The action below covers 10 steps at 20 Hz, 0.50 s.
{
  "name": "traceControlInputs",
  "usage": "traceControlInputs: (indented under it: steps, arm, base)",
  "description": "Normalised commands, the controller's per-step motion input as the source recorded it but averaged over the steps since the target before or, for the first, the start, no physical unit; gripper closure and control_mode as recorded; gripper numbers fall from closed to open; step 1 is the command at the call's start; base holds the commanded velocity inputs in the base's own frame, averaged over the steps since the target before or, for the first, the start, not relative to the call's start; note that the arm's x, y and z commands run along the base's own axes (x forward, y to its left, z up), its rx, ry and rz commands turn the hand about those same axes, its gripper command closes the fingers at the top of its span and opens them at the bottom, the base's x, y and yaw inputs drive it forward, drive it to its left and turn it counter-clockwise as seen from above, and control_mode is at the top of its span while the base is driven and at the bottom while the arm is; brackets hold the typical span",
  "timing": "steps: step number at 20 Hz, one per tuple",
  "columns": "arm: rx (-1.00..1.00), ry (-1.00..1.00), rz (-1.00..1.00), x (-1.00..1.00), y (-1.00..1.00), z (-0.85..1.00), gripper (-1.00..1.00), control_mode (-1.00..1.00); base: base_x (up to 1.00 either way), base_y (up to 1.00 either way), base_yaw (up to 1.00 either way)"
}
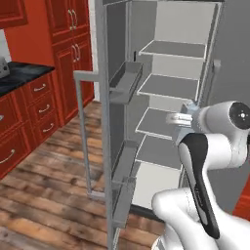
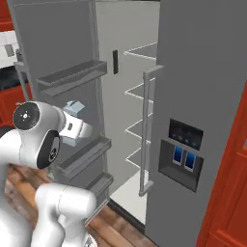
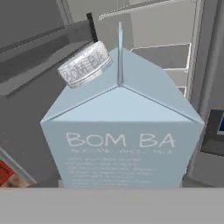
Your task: Take a sugar cube from the saucer and place it inside the coffee. Then, grab milk from the fridge and place it next to the coffee on the counter to sweeten the coffee.
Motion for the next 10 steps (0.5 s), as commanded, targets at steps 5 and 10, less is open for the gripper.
traceControlInputs:
  steps: [5,10]
  arm:
    - [0.00,0.00,0.00,0.00,0.00,0.00,1.00,1.00]
    - [0.00,0.00,0.00,0.00,0.00,0.00,1.00,1.00]
  base:
    - [-0.36,0.05,0.99]
    - [-0.15,0.22,1.00]
